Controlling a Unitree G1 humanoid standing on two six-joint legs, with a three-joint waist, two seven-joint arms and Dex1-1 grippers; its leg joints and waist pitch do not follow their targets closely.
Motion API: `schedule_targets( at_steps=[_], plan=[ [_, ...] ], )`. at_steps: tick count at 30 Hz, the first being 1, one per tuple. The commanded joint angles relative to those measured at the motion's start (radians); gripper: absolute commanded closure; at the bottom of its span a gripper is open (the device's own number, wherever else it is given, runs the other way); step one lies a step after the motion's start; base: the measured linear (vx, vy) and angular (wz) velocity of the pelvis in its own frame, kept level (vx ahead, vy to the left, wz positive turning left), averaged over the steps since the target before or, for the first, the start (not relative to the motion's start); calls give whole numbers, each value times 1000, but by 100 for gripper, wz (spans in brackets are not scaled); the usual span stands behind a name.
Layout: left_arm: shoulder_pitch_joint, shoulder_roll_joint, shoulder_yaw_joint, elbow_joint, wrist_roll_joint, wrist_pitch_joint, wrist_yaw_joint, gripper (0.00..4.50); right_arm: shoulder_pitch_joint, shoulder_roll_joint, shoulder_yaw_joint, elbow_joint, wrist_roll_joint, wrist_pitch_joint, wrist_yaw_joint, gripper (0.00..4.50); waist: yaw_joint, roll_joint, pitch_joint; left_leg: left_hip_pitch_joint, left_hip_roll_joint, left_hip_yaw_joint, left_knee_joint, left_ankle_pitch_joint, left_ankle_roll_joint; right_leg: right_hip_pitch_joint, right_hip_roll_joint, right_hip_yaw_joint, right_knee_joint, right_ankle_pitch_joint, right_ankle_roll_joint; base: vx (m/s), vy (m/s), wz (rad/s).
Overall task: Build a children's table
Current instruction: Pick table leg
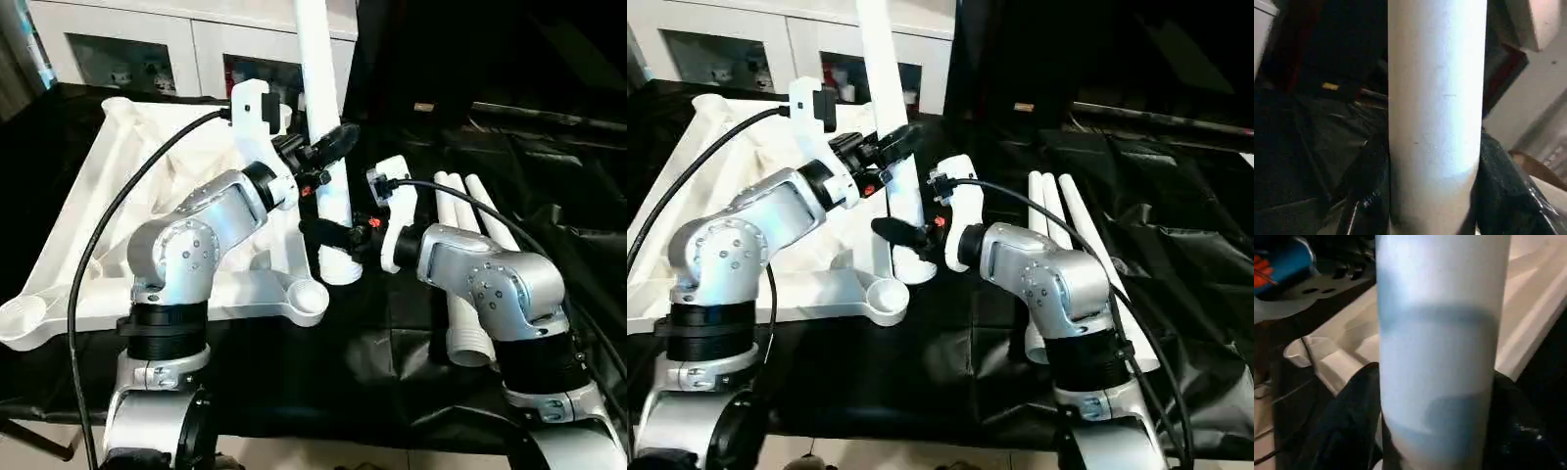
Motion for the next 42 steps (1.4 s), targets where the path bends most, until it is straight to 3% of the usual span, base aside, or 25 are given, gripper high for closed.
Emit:
schedule_targets(
  at_steps=[1, 4, 6, 10, 17, 22, 24, 26, 27, 29, 30, 32, 34, 36, 39, 42],
  plan=[
    [-3, 12, -16, -39, -36, 20, -53, 264, -12, -26, -27, -30, 24, 20, 30, 145, 0, 4, -76, 2, 22, -1, -62, -27, -6, 71, -63, 45, -64, -138, -109, 0, 0, 0],
    [7, 63, -33, -66, -95, 39, -200, 264, 3, -109, -26, -51, 73, 56, 143, 141, 2, -1, -76, 1, 22, 1, -61, -16, 0, 73, -64, 45, -62, -122, -120, 0, 0, 0],
    [10, 77, -34, -76, -117, 44, -247, 264, 10, -139, -20, -62, 91, 69, 189, 141, 6, 3, -74, 3, 25, 1, -61, -22, 9, 72, -65, 46, -62, -127, -127, 0, 0, 0],
    [11, 108, 19, -129, -278, 59, -447, 264, 44, -252, -1, -102, 137, 97, 337, 141, 8, 0, -71, 0, 24, 2, -61, -34, 15, 73, -66, 46, -66, -158, -137, 0, 0, 0],
    [18, 117, 30, -159, -373, 82, -529, 264, 40, -244, -15, -94, 180, 133, 339, 191, 4, 1, -69, 3, 25, 1, -62, -73, 0, 67, -65, 44, -77, -277, -115, 0, 0, 0],
    [33, 129, 2, -150, -336, 60, -532, 264, 43, -234, -2, -89, 176, 123, 333, 219, 7, 3, -71, 8, 27, 1, -63, -84, -11, 63, -65, 45, -77, -265, -115, 0, 0, 0],
    [27, 126, -4, -133, -301, 49, -494, 209, 42, -229, -2, -82, 168, 113, 317, 231, 7, 1, -70, 7, 27, 1, -64, -90, -12, 62, -65, 44, -76, -259, -121, 0, 0, 0],
    [7, 116, -5, -82, -259, 57, -408, 195, 38, -213, -5, -67, 144, 88, 275, 233, 5, 1, -68, 7, 26, 2, -65, -106, -17, 60, -65, 44, -80, -286, -111, 0, 0, 0],
    [1, 115, -27, -58, -190, 36, -340, 192, 28, -175, -10, -34, 98, 52, 198, 237, 5, 1, -68, 7, 26, 1, -65, -107, -20, 61, -66, 43, -81, -297, -106, 0, 0, 0],
    [2, 116, -41, -57, -158, 23, -318, 163, 24, -161, -10, -22, 77, 36, 167, 243, 1, 2, -68, 4, 24, -2, -68, -120, -33, 61, -67, 41, -88, -351, -78, 0, 0, 0],
    [-3, 112, -97, -42, -20, -14, -193, 163, 17, -124, -3, 3, 28, 6, 91, 243, 2, 0, -72, 5, 28, -4, -68, -112, -40, 60, -68, 43, -85, -341, -63, 0, 0, 0],
    [-2, 102, -124, -39, 45, -19, -112, 146, 17, -105, 9, 9, 1, -16, 55, 244, -1, 1, -72, 4, 28, -4, -68, -110, -48, 60, -66, 42, -82, -313, -55, 0, 0, 0],
    [3, 67, -129, -40, 87, -17, -12, 145, 17, -77, 20, 16, -26, -40, 10, 247, 1, -1, -75, 4, 26, -1, -65, -99, -46, 62, -64, 44, -78, -274, -67, 0, 0, 0],
    [7, 27, -107, -43, 71, -1, 40, 145, 8, -51, 37, 26, -63, -62, -42, 249, 1, -2, -76, -2, 24, -2, -64, -73, -43, 66, -65, 42, -73, -224, -80, 0, 0, 0],
    [8, -2, -93, -34, 74, -1, 82, 180, -3, -17, 40, 39, -85, -72, -84, 250, -2, -6, -77, -3, 23, -1, -63, -68, -37, 68, -63, 42, -70, -191, -97, 0, 0, 0],
    [12, -24, -82, -22, 82, -13, 94, 205, -12, 7, 54, 48, -113, -91, -102, 250, -4, -1, -75, -4, 22, -2, -64, -79, -31, 66, -63, 41, -72, -197, -92, 0, 0, 0]
  ],
)
